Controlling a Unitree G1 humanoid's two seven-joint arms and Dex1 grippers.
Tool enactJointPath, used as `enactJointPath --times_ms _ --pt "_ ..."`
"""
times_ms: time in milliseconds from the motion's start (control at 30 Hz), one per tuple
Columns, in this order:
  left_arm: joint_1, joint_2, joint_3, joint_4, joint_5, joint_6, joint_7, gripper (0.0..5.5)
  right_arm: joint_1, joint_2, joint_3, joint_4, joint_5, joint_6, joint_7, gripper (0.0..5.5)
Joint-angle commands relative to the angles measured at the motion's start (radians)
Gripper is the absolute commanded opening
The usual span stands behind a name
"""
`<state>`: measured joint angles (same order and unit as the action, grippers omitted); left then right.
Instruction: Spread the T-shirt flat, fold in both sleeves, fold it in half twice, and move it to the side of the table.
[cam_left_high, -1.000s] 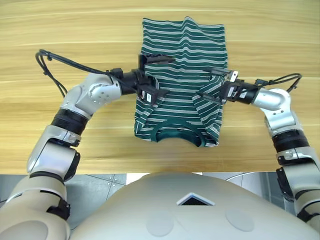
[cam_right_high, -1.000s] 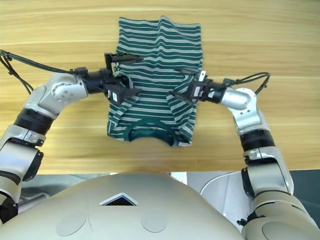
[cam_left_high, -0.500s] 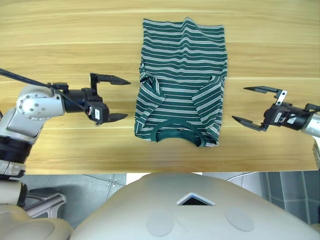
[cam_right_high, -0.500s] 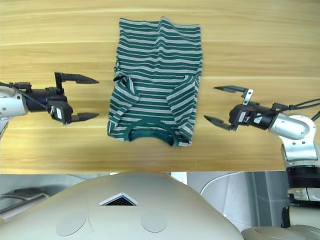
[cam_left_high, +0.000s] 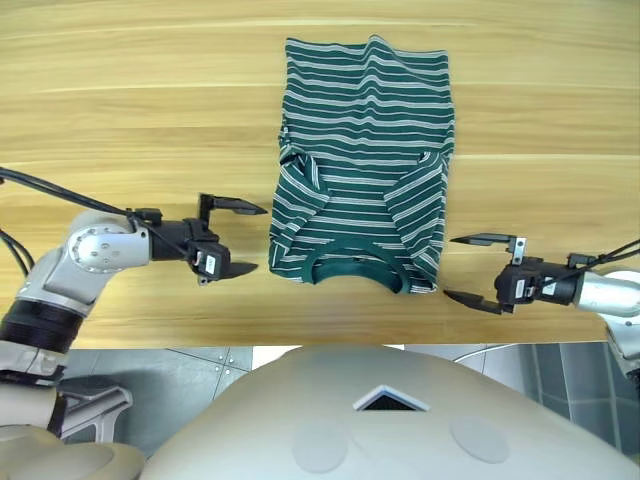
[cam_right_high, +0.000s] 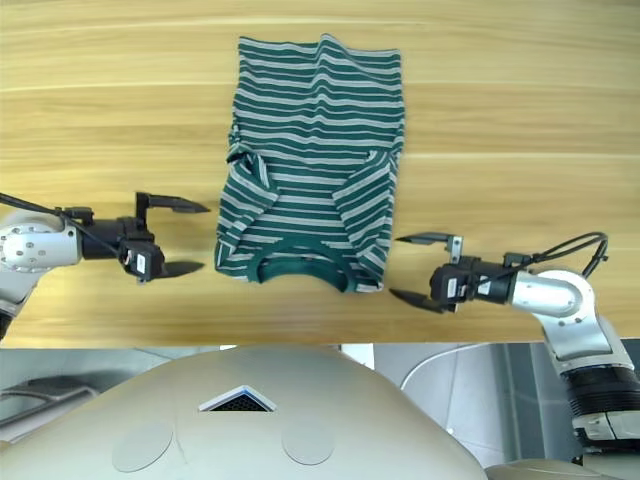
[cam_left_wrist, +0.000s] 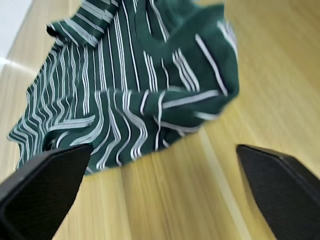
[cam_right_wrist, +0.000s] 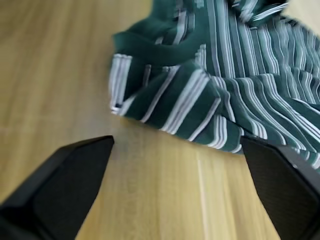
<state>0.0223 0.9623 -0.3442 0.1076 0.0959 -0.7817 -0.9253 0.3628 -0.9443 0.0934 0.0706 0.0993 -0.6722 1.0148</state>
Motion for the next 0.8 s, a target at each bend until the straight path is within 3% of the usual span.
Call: enactJointPath --times_ms 33,333,800 --pt "0.004 -0.017 -0.028 0.031 0.053 -0.007 -0.010 5.40 0.013 -0.004 0.027 -0.017 -0.022 0.016 0.012 4.69" --pt "-0.002 -0.041 -0.048 0.037 0.075 -0.023 -0.009 5.40 -0.017 0.018 0.073 -0.013 -0.034 0.019 0.006 4.69" --pt "-0.032 -0.071 -0.081 0.079 0.105 -0.029 -0.004 3.09 -0.064 0.041 0.122 0.000 -0.037 0.020 -0.001 4.73"
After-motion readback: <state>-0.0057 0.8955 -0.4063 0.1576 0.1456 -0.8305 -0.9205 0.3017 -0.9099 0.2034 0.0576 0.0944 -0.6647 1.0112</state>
